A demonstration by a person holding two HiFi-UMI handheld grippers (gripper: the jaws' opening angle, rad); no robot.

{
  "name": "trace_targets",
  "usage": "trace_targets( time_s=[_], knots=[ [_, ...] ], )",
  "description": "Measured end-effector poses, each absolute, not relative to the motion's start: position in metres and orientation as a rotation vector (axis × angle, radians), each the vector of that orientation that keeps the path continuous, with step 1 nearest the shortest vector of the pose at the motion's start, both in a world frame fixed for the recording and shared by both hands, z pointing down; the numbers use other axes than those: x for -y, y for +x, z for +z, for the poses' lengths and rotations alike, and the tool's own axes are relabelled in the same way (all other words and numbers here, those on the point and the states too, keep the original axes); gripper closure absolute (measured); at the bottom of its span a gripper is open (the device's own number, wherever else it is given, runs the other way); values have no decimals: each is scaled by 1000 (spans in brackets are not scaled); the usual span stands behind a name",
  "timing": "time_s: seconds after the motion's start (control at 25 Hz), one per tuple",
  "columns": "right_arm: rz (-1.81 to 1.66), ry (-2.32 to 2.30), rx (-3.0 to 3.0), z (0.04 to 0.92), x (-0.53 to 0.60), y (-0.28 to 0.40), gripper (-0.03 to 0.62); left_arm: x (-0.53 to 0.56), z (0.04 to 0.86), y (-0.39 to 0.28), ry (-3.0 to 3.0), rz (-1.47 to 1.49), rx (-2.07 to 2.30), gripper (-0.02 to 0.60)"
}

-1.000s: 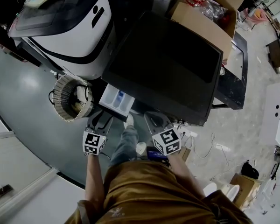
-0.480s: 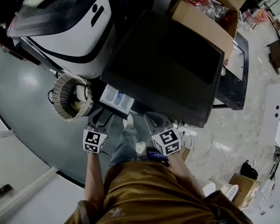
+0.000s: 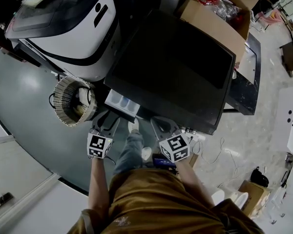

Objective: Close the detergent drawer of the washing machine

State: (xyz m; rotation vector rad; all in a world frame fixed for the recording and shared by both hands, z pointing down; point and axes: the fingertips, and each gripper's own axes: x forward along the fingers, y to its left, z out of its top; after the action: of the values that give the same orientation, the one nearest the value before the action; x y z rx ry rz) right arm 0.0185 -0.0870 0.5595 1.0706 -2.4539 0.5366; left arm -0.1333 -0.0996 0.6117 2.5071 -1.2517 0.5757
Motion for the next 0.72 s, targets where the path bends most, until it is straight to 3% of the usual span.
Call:
trace_targets(
  time_s=[0.72],
  knots=[
    [538,1070,2434,562,103,23,582,125,608,-124,2526,555,1254,383]
  ],
)
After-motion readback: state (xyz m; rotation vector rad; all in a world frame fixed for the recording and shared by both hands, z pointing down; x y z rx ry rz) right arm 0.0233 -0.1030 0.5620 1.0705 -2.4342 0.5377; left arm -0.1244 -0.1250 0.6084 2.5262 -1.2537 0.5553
